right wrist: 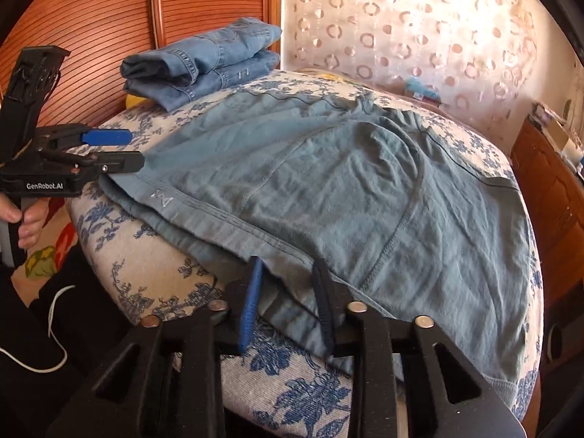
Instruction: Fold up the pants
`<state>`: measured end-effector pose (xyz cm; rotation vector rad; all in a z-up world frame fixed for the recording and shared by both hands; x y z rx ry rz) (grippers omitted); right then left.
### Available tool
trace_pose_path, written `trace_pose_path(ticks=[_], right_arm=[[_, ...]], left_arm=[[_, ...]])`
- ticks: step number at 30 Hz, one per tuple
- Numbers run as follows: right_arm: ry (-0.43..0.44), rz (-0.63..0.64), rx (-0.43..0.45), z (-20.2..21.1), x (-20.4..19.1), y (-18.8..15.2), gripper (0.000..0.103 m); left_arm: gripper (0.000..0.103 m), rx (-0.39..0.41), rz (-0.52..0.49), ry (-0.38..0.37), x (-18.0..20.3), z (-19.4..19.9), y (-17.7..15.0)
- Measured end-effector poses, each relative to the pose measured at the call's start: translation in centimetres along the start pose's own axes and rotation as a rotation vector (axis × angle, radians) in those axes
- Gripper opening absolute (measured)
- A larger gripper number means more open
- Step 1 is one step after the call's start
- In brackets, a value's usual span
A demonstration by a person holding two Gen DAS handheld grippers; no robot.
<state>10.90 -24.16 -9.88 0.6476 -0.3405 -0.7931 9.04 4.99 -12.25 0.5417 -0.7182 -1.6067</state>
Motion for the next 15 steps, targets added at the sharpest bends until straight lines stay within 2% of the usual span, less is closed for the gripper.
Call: trace_pose_path(ticks=[2, 5, 9, 15], right_arm=[[-0.007, 0.018, 0.000, 0.0, -0.5, 0.0, 0.004], [0.002, 0.009, 0.004, 0.1, -0.4, -0.1, 0.000], [0.055, -0.012, 0.014, 0.8, -0.5, -0.2, 0.000], [0.069, 0.014, 0.024, 1.8, -1.6, -0.6, 0.000]], left_arm=[[0.066, 0.000, 0.002, 0.001, -0.2, 0.1, -0.1], [0.066, -0.002, 0.008, 0.001, -0.3, 0.0, -0.2], [0.066, -0.005, 0.007, 0.001, -0.2, 0.0, -0.4], [0.066, -0.005, -0.001, 0.000, 0.0, 0.1, -0.3]])
Point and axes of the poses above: each gripper's, at about its wrist camera, not at the fingertips, and z roughly against the way its jaws point, x to its right, y to its top, the point moved 3 cm from there along -z, roughly the way its jaws point
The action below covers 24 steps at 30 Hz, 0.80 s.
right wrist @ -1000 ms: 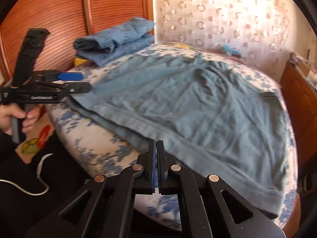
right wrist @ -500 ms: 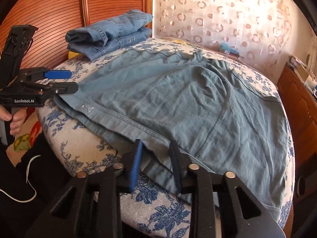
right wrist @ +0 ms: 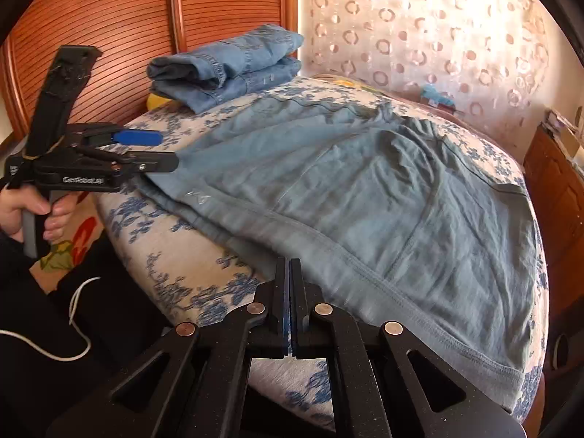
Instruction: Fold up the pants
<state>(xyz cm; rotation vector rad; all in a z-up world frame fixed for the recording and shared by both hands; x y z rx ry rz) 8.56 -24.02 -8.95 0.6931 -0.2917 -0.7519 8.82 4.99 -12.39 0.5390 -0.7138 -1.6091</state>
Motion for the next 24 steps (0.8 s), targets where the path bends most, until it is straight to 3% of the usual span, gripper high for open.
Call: trace_pose_path(ticks=[6, 9, 11, 14, 18, 20, 24], right_arm=[[-0.028, -0.002, 0.007, 0.0, 0.4, -0.1, 0.000], [-0.083, 0.012, 0.001, -0.2, 0.7, -0.1, 0.001], [-0.101, 0.017, -0.001, -0.4, 0.8, -0.1, 0.026], [-0.103, 0.031, -0.017, -1.1, 0.9, 0.0, 0.029], [-0.100, 0.003, -0.020, -1.9, 1.6, 0.6, 0.028], [-0.071, -0.028, -0.024, -2.0, 1.9, 0.9, 0.002], [-0.060, -0.031, -0.031, -1.6, 1.4, 0.9, 0.000]], left_arm=[[0.066, -0.001, -0.001, -0.001, 0.1, 0.0, 0.0], [0.066, -0.002, 0.000, -0.002, 0.1, -0.1, 0.0], [0.066, -0.002, 0.000, -0.003, 0.1, 0.0, 0.0], [0.066, -0.005, -0.001, -0.003, 0.2, -0.2, -0.1], [0.066, -0.005, -0.001, -0.005, 0.2, -0.3, -0.1], [0.066, -0.008, -0.003, -0.005, 0.2, -0.4, -0.2], [0.066, -0.015, -0.007, -0.003, 0.2, -0.6, -0.4]])
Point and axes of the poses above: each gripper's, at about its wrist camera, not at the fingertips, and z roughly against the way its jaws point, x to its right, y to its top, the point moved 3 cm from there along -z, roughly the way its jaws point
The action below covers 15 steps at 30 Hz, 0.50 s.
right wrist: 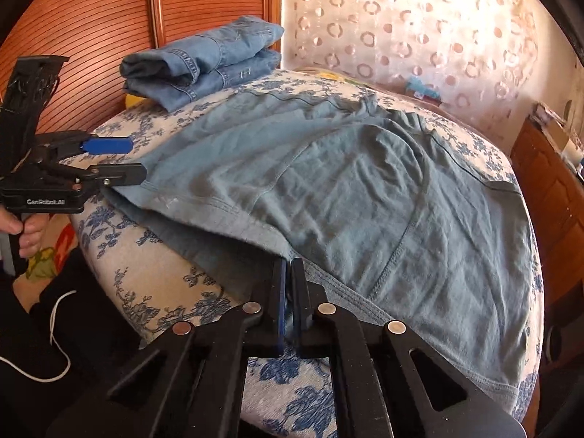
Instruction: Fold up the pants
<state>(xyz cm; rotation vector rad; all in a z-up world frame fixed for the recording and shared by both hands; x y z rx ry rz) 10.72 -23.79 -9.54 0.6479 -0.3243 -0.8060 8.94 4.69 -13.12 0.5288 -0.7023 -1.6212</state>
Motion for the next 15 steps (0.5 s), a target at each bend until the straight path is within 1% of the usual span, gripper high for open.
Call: trace_pose_path(ticks=[6, 11, 15], right_arm=[[0.027, -0.004, 0.015, 1.6, -0.5, -0.8, 0.000], [0.044, 0.004, 0.006, 1.7, -0.9, -1.3, 0.000], [0.030, 0.000, 0.007, 1.6, -0.8, -1.4, 0.000]], left_arm=[[0.066, -0.016, -0.006, 0.015, -0.1, -0.5, -0.2], [0.066, -0.018, 0.004, 0.023, -0.6, -0.5, -0.3], [0.066, -0.026, -0.010, 0.035, -0.6, -0.6, -0.3]])
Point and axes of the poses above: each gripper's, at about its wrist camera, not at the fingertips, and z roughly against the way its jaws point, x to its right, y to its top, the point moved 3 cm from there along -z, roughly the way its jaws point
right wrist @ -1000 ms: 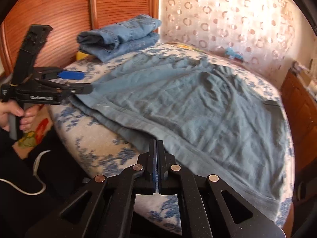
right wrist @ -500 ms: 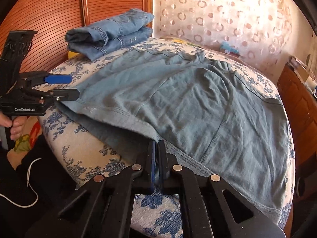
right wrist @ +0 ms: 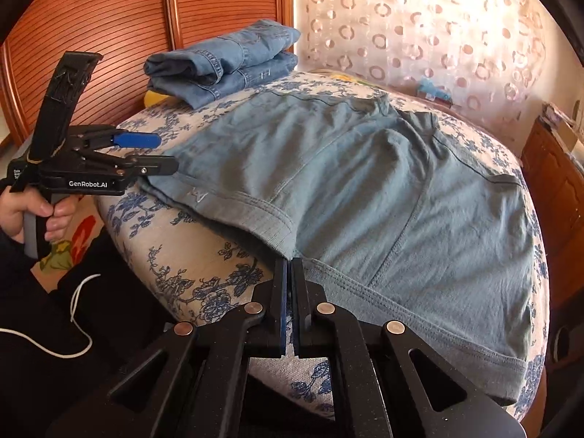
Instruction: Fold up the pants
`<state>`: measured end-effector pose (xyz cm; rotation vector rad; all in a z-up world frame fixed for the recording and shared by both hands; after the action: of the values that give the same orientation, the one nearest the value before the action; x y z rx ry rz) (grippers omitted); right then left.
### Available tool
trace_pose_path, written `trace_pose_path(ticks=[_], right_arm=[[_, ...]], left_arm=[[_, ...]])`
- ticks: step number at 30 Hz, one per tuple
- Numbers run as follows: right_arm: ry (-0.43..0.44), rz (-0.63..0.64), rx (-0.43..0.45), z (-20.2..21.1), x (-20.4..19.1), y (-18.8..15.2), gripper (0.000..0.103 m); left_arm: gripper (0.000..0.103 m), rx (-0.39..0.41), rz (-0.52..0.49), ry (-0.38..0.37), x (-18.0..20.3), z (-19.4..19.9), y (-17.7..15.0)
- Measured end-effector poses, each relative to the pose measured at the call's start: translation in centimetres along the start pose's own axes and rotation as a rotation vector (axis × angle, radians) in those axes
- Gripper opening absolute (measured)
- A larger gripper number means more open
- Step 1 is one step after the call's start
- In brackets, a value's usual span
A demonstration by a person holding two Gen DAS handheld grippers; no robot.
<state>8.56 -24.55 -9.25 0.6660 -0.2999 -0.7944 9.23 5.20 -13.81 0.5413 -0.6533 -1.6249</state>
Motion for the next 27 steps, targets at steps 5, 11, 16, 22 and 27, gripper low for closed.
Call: trace_pose_path(ticks=[5, 11, 16, 22, 27], right_arm=[[-0.014, -0.057, 0.024, 1.8, 1.5, -0.9, 0.016], [-0.136, -0.207, 0.098, 5.3, 6.7, -2.6, 0.019], [-0.323, -0.318, 0.080, 6.0, 12.2, -4.9, 0.022], [-0.380, -0.372, 0.042, 6.8, 15.2, -7.6, 0.022], [-0.357, -0.395, 0.063, 7.6, 15.1, -8.2, 0.022]], left_arm=[[0.066, -0.006, 0.000, 0.017, -0.3, 0.2, -0.3], [0.067, -0.009, 0.026, 0.000, -1.2, 0.4, -0.8], [0.067, -0.008, 0.026, -0.002, -1.4, 0.4, -0.9], [0.067, -0.005, 0.031, -0.007, -1.5, 0.5, -1.0], [0.067, 0.002, 0.026, 0.000, -1.4, 0.6, -1.0]])
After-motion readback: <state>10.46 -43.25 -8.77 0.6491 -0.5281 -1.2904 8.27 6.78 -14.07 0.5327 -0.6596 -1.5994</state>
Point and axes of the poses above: each gripper's, at about its wrist camera, not at the fingertips, and z roughly against the way its jaws point, x to its right, y to its top, the point moved 3 cm from there along -z, roughly the way its jaws point
